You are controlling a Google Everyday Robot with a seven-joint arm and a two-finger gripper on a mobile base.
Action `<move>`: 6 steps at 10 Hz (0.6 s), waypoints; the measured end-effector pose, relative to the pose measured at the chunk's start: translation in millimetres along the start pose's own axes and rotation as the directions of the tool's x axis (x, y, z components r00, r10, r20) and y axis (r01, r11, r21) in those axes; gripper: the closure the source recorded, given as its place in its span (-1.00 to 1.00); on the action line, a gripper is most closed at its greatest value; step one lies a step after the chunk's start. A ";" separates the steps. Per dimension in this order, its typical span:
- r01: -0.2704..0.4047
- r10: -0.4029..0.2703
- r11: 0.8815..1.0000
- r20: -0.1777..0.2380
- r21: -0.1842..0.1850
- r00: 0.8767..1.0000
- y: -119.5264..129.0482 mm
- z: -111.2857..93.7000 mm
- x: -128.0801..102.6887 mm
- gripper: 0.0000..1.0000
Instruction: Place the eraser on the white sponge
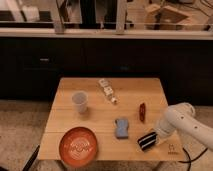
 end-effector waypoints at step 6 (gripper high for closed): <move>0.067 -0.067 0.998 -0.030 -0.014 0.997 -27.6 -9.0 -21.8 1.00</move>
